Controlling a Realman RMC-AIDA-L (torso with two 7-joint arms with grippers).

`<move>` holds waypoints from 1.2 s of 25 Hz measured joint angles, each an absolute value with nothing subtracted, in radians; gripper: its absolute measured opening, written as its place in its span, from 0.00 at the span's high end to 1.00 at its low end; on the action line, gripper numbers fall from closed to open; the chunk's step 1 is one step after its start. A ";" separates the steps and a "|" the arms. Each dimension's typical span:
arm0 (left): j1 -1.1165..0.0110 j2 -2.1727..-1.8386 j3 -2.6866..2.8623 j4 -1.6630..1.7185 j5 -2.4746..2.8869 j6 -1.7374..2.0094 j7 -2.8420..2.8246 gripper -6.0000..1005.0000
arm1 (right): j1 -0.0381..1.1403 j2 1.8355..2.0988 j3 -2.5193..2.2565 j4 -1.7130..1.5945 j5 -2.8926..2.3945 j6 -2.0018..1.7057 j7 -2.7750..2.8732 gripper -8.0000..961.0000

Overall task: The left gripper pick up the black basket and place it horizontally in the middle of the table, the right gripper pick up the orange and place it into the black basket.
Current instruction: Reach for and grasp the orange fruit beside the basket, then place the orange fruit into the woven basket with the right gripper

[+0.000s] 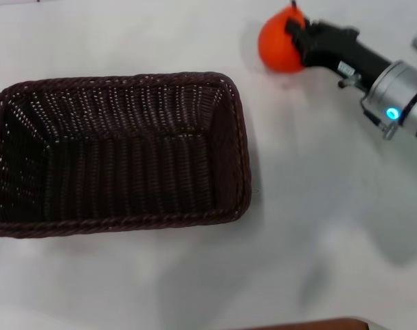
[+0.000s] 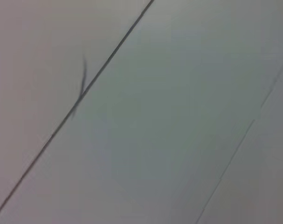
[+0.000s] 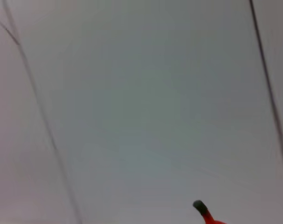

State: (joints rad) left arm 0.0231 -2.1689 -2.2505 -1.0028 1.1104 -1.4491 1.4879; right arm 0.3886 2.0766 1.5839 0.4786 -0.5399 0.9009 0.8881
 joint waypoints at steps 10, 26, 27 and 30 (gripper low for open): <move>0.003 -2.168 -2.379 -0.778 1.051 -1.601 1.648 0.28 | 0.224 2.083 1.492 0.880 -0.873 1.209 1.013 0.90; 0.002 -2.166 -2.488 -0.584 1.049 -1.713 1.798 0.27 | 0.379 2.084 1.505 0.674 -0.924 1.288 1.139 0.54; 0.001 -2.166 -2.493 -0.574 1.049 -1.714 1.815 0.27 | 0.375 2.085 1.530 0.664 -0.924 1.302 1.134 0.52; -0.001 -2.166 -2.516 -0.530 1.049 -1.715 1.917 0.27 | 0.347 2.085 1.645 0.630 -0.912 1.345 1.107 0.45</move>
State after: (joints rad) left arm -0.0011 -2.1658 -2.5162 -0.5302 1.0490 -1.7148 1.9170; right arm 0.3469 2.0853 1.6453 0.6295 -0.9124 1.3448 1.1073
